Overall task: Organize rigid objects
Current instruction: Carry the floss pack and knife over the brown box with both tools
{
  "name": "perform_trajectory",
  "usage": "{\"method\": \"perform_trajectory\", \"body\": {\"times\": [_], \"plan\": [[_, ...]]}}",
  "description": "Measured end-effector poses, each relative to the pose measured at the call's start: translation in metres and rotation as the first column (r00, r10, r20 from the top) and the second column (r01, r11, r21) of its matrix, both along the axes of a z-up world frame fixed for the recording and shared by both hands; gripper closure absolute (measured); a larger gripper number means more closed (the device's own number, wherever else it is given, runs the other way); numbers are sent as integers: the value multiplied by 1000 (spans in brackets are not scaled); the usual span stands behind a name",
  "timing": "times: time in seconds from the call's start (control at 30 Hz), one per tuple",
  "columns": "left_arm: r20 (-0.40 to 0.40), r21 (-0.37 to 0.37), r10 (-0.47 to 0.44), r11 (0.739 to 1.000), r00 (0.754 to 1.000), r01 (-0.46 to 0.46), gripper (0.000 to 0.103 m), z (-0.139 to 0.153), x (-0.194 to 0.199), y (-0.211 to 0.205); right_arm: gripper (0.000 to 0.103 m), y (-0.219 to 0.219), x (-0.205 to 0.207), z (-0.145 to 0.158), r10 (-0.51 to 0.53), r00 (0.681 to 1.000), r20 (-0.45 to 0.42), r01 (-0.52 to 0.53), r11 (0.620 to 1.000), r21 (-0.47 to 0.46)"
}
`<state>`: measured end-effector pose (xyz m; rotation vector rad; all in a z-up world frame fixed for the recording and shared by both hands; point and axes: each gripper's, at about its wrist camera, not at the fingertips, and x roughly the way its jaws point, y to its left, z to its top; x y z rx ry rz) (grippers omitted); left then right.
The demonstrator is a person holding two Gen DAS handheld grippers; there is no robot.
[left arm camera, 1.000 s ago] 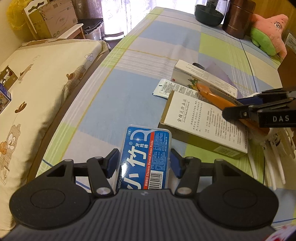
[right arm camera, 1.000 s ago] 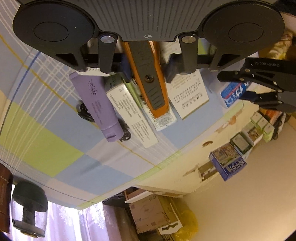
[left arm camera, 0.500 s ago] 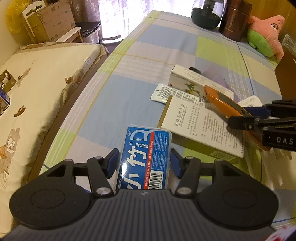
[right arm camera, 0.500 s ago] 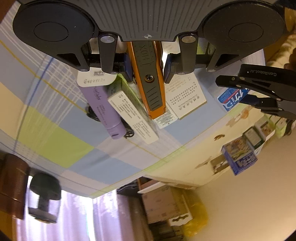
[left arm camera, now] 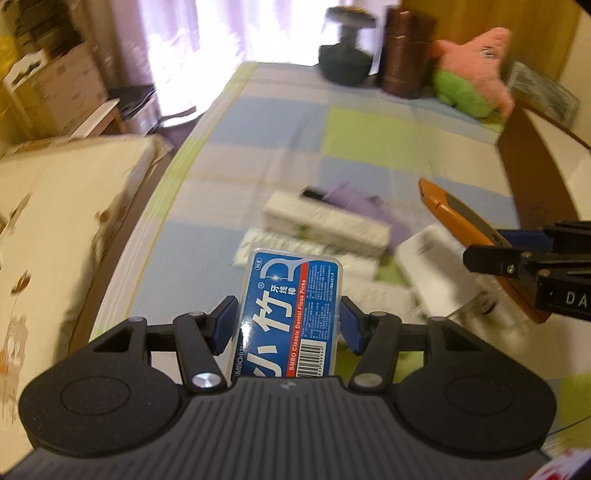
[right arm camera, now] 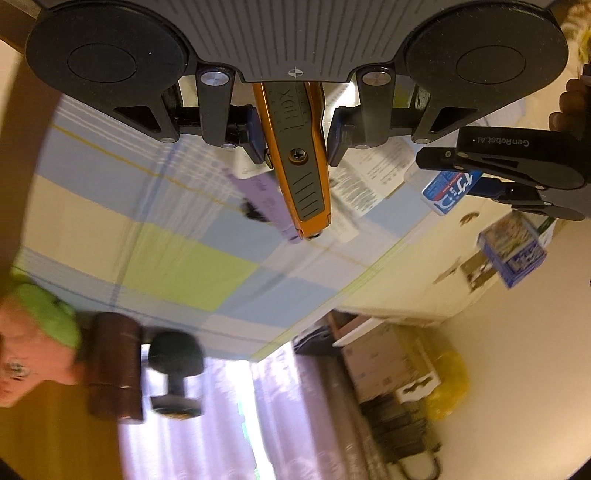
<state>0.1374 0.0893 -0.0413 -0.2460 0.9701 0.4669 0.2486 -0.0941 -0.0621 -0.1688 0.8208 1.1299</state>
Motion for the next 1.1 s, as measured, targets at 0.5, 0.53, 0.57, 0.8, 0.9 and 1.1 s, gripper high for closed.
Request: {"method": "perform_trajectory", "body": {"times": [0.5, 0.53, 0.57, 0.8, 0.9, 1.1], "plan": [[133, -3, -363, 930, 922, 366, 49, 44, 120, -109, 70, -122, 42, 42, -361, 932, 38, 359, 931, 66], [140, -6, -382, 922, 914, 386, 49, 45, 127, -116, 70, -130, 46, 43, -384, 922, 41, 381, 922, 66], [146, -10, -401, 914, 904, 407, 49, 47, 136, -126, 70, -140, 50, 44, -405, 913, 45, 402, 913, 65], [172, -24, -494, 863, 852, 505, 49, 54, 182, -185, 70, -198, 80, 43, -530, 846, 56, 528, 848, 40], [171, -40, -517, 847, 839, 530, 49, 51, 202, -204, 70, -220, 98, 41, -569, 820, 57, 568, 822, 27], [134, -70, -541, 831, 831, 552, 49, 35, 235, -237, 70, -247, 129, 32, -601, 797, 60, 603, 798, -12]]}}
